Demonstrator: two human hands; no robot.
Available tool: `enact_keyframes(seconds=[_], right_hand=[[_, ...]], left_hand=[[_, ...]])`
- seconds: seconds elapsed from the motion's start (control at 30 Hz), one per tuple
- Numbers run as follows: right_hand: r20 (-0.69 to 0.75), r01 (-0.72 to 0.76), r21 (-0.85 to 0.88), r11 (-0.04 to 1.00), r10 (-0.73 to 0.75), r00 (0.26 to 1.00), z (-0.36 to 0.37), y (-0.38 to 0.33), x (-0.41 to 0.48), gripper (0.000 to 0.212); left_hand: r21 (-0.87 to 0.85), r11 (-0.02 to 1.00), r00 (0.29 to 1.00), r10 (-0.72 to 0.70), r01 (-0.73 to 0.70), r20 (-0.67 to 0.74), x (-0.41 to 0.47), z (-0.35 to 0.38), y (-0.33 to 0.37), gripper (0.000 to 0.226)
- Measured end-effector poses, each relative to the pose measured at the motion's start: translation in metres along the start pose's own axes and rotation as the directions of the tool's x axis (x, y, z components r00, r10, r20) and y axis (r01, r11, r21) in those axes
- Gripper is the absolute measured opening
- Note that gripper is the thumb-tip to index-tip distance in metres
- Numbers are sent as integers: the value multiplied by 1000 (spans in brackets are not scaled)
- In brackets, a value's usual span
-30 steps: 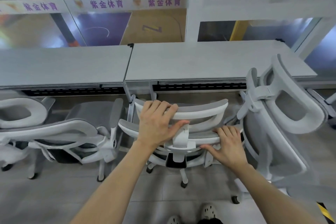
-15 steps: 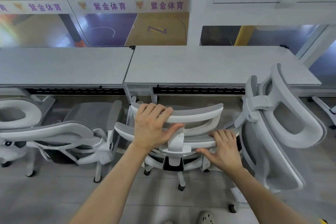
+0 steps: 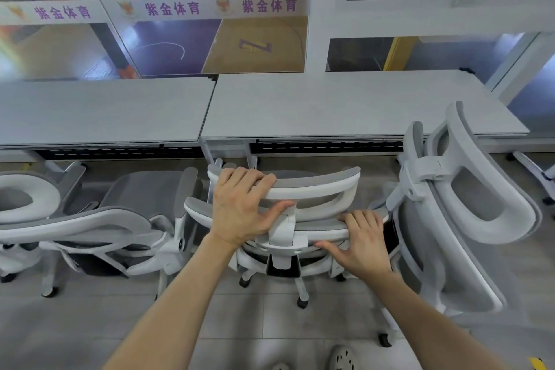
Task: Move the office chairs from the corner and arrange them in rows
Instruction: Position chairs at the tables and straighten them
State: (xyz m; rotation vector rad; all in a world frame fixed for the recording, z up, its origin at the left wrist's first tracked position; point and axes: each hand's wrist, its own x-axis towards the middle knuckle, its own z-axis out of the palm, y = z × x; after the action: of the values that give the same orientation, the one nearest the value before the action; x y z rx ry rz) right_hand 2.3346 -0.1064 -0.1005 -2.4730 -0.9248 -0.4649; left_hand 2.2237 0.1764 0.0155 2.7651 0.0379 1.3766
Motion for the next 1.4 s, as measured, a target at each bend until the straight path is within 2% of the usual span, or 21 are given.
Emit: enact_keyframes(seconds=[0.3,0.43,0.5,0.6,0.73,0.83,0.9,0.97,1.03,1.17,1.27,1.4], right_hand=[[52,-23,-36,999,25,998,-8,-6,0,87],[149,-20,-38,999,25,989,-21,-7,3,82],[176,-44,24,999,40,984,-28,-5,1,71],[47,-109,90,990,105,993,-48,3,-8,49],[-263,-216,-117,969,179,948,-88,32,-40,28],[-386,-419,-250,873,307,870,-112,68,-67,37],[-347,-542,-260,799,447,825,-112,97,-82,52],[-240,-599,-234,765,552,799,-105,118,-95,66],[-180,-581,-176,795,554,813,-99,133,-106,72],[-174,-457,-127,880,434,884,-108,149,-113,52],[-153,-402,-129,906,383,911,-116,163,-119,50],[-135,-349,-104,931,335,933,-134,192,-139,49]], left_hand=[[-18,1000,999,-5,5,36,3,-3,5,50],[5,997,981,-75,76,181,20,-10,13,58],[14,996,964,-94,93,250,36,-10,21,61],[12,998,938,-66,66,341,58,-2,41,64],[-78,997,921,48,-19,388,80,22,80,58],[-118,987,906,149,-111,396,93,41,111,54],[-132,981,898,187,-146,399,102,52,132,56],[-170,971,888,226,-171,400,113,63,153,59],[-214,958,871,266,-191,413,126,76,175,63],[-263,936,851,328,-234,411,147,106,216,60],[-304,918,853,361,-254,378,158,129,248,55],[-327,903,861,385,-277,333,166,152,284,60]])
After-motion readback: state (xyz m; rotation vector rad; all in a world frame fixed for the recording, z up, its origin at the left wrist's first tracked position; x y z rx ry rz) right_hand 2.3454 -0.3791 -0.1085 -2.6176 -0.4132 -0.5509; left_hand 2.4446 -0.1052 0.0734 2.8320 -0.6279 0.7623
